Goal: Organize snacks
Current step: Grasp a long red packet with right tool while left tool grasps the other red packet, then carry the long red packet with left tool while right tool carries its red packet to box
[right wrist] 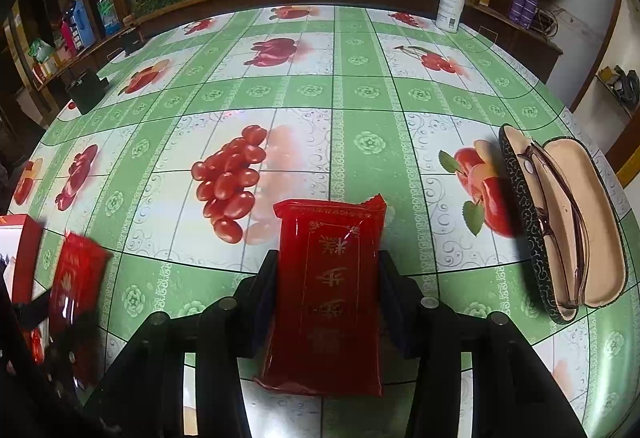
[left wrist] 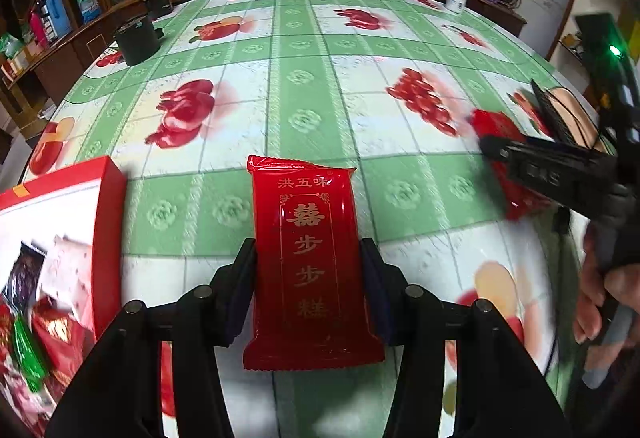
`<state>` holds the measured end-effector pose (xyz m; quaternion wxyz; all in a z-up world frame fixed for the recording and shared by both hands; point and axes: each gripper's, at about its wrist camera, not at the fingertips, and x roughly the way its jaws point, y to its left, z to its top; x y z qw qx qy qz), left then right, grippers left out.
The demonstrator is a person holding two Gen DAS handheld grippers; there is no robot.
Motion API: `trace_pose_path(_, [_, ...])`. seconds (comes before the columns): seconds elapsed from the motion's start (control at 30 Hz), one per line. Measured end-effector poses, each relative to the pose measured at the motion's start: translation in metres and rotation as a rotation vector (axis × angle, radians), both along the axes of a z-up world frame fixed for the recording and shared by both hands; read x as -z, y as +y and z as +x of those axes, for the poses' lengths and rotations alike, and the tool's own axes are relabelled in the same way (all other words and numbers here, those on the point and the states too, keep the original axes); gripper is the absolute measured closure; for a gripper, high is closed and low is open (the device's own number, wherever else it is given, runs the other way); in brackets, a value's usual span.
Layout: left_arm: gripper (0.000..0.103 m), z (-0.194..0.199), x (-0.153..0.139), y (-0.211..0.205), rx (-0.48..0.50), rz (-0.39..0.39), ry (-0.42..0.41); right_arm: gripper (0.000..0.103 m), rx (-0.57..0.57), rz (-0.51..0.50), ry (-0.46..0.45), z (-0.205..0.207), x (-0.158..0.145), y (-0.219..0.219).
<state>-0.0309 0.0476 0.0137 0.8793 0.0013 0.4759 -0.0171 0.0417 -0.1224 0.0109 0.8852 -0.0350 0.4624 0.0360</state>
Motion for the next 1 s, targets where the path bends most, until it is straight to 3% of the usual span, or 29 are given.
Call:
trace_pose_path(0.33, [0.055,-0.033,-0.015,0.004,0.011,0.037,-0.089,0.056,-0.105,-0.029,-0.111,-0.025,-0.01,0.04])
trace_pose_path(0.77, [0.055,-0.042,-0.018,-0.001,0.028,0.018,-0.106,0.056,-0.085,-0.018,-0.242,-0.04,-0.032,0.041])
trace_pose_path(1.0, [0.055,-0.055,-0.036,0.0,0.031,0.035,-0.173,0.056,-0.081,-0.023,-0.32,-0.052,-0.042,0.043])
